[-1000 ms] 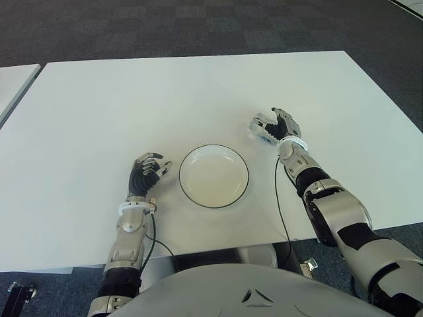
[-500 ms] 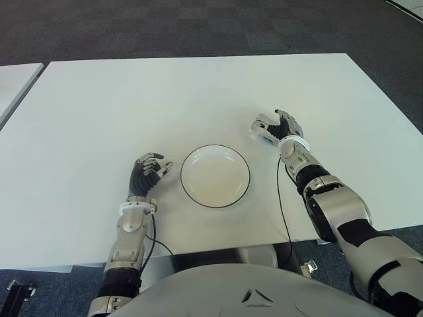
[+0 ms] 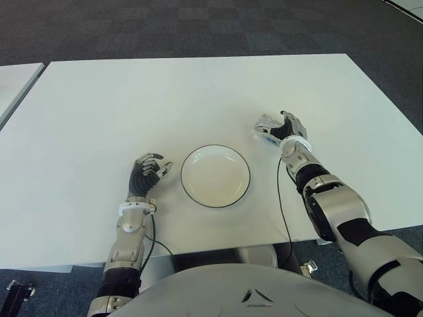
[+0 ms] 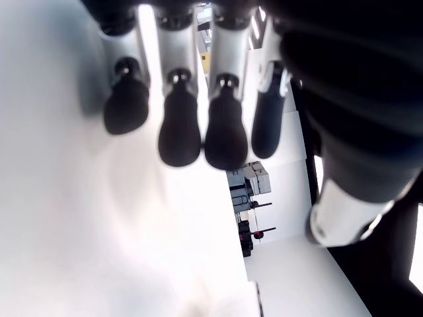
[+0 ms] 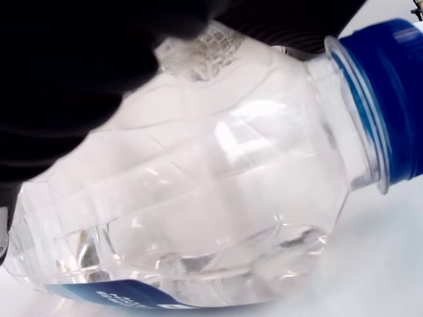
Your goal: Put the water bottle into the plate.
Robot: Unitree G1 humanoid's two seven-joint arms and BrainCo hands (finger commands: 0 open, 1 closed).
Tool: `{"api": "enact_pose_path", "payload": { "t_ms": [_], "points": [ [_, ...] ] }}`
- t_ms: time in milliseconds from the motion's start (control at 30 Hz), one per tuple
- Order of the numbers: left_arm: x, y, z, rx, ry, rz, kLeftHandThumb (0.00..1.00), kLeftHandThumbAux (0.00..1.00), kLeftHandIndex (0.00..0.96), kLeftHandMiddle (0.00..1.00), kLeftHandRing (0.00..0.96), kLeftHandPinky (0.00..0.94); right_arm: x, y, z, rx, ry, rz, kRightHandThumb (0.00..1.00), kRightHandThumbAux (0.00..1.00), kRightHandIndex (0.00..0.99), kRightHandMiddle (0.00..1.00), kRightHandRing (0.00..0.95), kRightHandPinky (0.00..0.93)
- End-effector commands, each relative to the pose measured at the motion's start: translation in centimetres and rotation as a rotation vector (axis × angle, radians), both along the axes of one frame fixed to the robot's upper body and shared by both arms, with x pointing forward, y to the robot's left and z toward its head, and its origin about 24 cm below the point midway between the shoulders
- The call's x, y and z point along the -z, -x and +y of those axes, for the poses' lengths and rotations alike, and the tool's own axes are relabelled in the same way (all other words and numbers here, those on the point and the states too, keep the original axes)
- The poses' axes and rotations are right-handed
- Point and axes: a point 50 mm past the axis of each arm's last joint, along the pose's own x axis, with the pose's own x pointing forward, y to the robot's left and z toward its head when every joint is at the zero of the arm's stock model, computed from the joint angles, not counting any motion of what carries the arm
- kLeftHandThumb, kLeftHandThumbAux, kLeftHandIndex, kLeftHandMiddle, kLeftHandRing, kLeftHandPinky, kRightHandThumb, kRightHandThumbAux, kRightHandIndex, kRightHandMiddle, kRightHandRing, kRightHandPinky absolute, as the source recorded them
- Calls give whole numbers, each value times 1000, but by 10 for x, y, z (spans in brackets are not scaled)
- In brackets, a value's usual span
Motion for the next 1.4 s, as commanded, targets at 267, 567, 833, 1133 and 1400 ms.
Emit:
{"api": "enact_pose_path", "payload": {
  "t_ms": [267, 567, 833, 1133, 1400],
  "points": [
    [17, 10, 5, -20, 17, 100, 710, 712, 438, 726, 702, 688, 49, 41, -11, 95, 16, 233, 333, 580, 0, 0, 0, 1],
    [18, 8, 6, -13, -3, 94, 709, 713, 438, 735, 713, 697, 45, 39, -11, 119, 32, 210, 305, 600, 0, 0, 0, 55],
    [17, 8, 5, -13, 1, 89, 708, 713, 438, 732, 711, 699, 42, 36, -12, 108, 67, 190, 286, 611, 42, 46, 41, 117],
    [16, 8, 5, -33, 19, 85, 708, 713, 438, 728, 701, 679, 39, 34, -16, 97, 56, 156, 544, 672, 361, 286, 248, 320],
    [17, 8, 5, -47, 21, 82, 708, 713, 438, 722, 695, 683, 38, 33, -18, 139, -7, 151, 698, 713, 431, 532, 506, 539]
  ]
}}
